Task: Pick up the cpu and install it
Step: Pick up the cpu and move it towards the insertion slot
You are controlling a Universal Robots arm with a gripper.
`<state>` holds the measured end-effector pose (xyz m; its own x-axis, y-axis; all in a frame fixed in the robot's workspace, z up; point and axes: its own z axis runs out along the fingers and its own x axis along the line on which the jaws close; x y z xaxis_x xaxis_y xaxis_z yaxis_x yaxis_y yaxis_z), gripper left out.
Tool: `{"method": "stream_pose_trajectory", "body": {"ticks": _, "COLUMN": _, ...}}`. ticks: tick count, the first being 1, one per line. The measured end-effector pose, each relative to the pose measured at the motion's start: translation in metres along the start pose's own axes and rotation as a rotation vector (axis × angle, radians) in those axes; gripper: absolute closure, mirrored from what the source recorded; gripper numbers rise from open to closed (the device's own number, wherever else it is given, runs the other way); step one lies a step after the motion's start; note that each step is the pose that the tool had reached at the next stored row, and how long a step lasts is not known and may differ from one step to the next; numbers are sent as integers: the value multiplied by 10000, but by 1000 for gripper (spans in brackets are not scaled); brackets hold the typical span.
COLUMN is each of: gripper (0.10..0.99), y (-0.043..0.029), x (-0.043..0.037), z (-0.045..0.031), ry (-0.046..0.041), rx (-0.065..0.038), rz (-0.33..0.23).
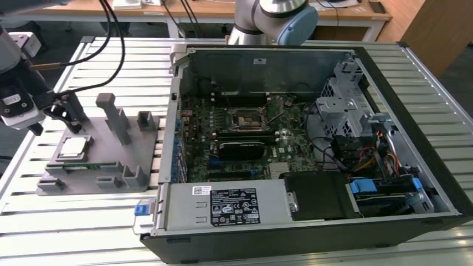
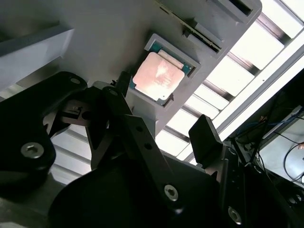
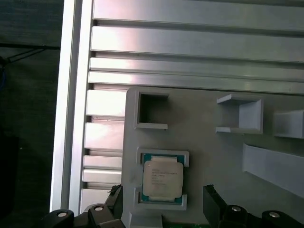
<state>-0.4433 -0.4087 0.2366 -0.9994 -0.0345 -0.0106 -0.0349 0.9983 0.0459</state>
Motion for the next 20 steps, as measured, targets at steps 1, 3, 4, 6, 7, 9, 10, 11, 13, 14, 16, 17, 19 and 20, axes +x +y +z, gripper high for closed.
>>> {"method": "stream_pose_trajectory", "body": {"ticks": 1, "gripper": 322, "y": -1, "x": 0, "z": 13, "ry": 1, "rx": 0, "rz": 1}}
{"method": "stream_pose_trajectory", "body": {"ticks": 3, "gripper": 322, "y": -2, "x": 1, "z": 37, "ry": 3, "rx": 0, "rz": 4}}
{"method": "stream_pose_trajectory", "body": {"ticks": 4, "gripper": 322, "y": -2, "x": 1, "z": 49, "ry": 2, "rx": -1, "rz": 7}}
{"method": "stream_pose_trajectory", "body": {"ticks": 6, "gripper": 322, "y": -3, "x": 1, "z": 71, "ry": 1, "rx": -1, "rz": 31}}
{"method": "stream_pose_trajectory", "body": {"ticks": 7, "gripper": 322, "y": -4, "x": 1, "z": 83, "ry": 1, "rx": -1, "rz": 39}}
{"method": "stream_pose_trajectory", "body": {"ticks": 9, "gripper": 322, "y": -5, "x": 1, "z": 112, "ry": 1, "rx": 0, "rz": 45}}
{"method": "stream_pose_trajectory", "body": {"ticks": 10, "gripper": 322, "y": -6, "x": 1, "z": 124, "ry": 1, "rx": 0, "rz": 46}}
{"method": "stream_pose_trajectory", "body": {"ticks": 11, "gripper": 322, "y": -6, "x": 1, "z": 135, "ry": 1, "rx": 0, "rz": 46}}
{"method": "stream_pose_trajectory", "body": {"ticks": 13, "gripper": 322, "y": -7, "x": 2, "z": 156, "ry": 1, "rx": 0, "rz": 46}}
{"method": "stream_pose_trajectory", "body": {"ticks": 14, "gripper": 322, "y": -8, "x": 2, "z": 166, "ry": 1, "rx": 0, "rz": 46}}
{"method": "stream_pose_trajectory", "body": {"ticks": 16, "gripper": 322, "y": -8, "x": 2, "z": 186, "ry": 1, "rx": 0, "rz": 46}}
{"method": "stream_pose_trajectory", "body": {"ticks": 17, "gripper": 322, "y": -9, "x": 2, "z": 198, "ry": 0, "rx": 0, "rz": 46}}
{"method": "stream_pose_trajectory", "body": {"ticks": 19, "gripper": 322, "y": -10, "x": 2, "z": 222, "ry": 0, "rx": 0, "rz": 46}}
{"method": "stream_pose_trajectory", "body": {"ticks": 20, "gripper": 322, "y": -10, "x": 3, "z": 234, "ry": 0, "rx": 0, "rz": 47}}
